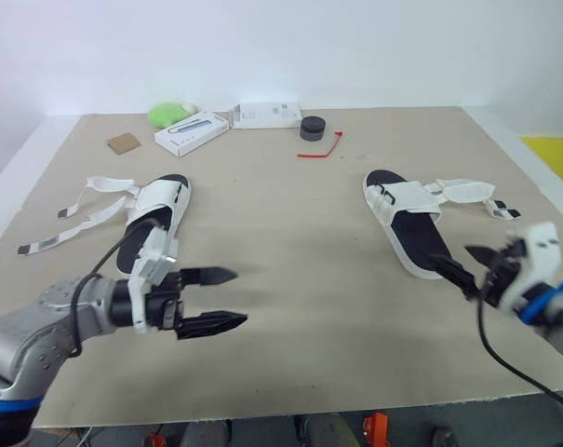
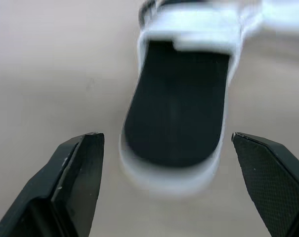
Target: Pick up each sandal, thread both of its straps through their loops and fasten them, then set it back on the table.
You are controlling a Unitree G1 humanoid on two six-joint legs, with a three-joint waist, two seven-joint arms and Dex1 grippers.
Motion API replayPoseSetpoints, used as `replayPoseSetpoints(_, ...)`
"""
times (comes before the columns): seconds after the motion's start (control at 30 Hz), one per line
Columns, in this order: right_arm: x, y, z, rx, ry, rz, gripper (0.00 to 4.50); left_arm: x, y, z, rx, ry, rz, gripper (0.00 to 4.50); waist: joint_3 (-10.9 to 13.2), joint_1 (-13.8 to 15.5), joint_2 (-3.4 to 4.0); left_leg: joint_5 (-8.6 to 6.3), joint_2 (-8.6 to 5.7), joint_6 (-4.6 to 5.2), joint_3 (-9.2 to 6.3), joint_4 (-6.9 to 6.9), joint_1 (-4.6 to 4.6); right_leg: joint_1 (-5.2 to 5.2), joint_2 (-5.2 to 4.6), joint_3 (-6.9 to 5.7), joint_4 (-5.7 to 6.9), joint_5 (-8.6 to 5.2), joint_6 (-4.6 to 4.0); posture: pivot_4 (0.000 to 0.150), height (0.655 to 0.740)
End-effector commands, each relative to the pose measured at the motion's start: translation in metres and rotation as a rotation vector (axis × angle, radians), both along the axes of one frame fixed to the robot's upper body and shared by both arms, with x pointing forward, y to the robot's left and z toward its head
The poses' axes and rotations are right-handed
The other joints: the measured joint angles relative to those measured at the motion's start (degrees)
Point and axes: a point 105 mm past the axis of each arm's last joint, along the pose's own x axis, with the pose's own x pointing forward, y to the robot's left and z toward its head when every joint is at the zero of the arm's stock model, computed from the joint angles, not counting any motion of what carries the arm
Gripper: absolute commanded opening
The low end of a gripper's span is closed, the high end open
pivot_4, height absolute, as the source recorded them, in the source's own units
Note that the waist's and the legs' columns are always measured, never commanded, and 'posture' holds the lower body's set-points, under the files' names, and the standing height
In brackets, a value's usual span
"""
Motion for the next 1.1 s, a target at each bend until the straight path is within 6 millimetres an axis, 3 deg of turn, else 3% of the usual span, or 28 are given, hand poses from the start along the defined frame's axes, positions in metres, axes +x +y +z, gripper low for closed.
replayPoseSetpoints(0.03,0.014,0.004,0.008,-0.008,-0.022,-0.032,4.44,0.007,-0.004,0.007,-0.021,-0.064,0.003,4.5,0.0,0.01,0.0,0.0,0.0,0.0,0.0,-0.01,-0.02,-0.01,0.01,0.01,0.0,0.04,0.07,0.15,0.74)
replayPoseSetpoints(0.13,0.032,0.02,0.007,-0.007,-0.002,-0.001,4.44,0.018,-0.009,0.012,-0.056,-0.098,0.019,4.5,0.01,0.0,-0.01,-0.02,-0.02,0.03,-0.01,-0.01,-0.09,-0.05,0.01,0.02,0.0,0.12,0.26,0.15,0.74)
replayPoseSetpoints(0.43,0.076,0.035,-0.009,-0.053,0.048,-0.015,4.44,0.038,-0.024,0.02,-0.177,-0.077,0.046,4.5,0.0,0.0,-0.01,0.0,-0.02,0.05,0.0,0.04,-0.15,-0.09,0.03,0.05,0.0,0.24,0.24,0.15,0.74)
replayPoseSetpoints(0.83,0.115,0.058,0.002,-0.081,-0.055,0.01,4.44,0.034,-0.033,0.016,-0.224,-0.038,0.029,4.5,0.01,-0.11,-0.01,0.01,-0.01,0.06,0.01,0.04,-0.14,-0.11,0.06,0.09,0.03,0.38,0.1,0.15,0.74)
replayPoseSetpoints(1.1,0.128,0.067,-0.011,-0.152,-0.118,-0.05,4.44,0.031,-0.032,0.013,-0.243,-0.019,0.052,4.5,0.0,-0.26,-0.01,0.02,-0.01,0.06,0.03,0.04,-0.13,-0.12,0.06,0.12,0.03,0.5,-0.07,0.15,0.74)
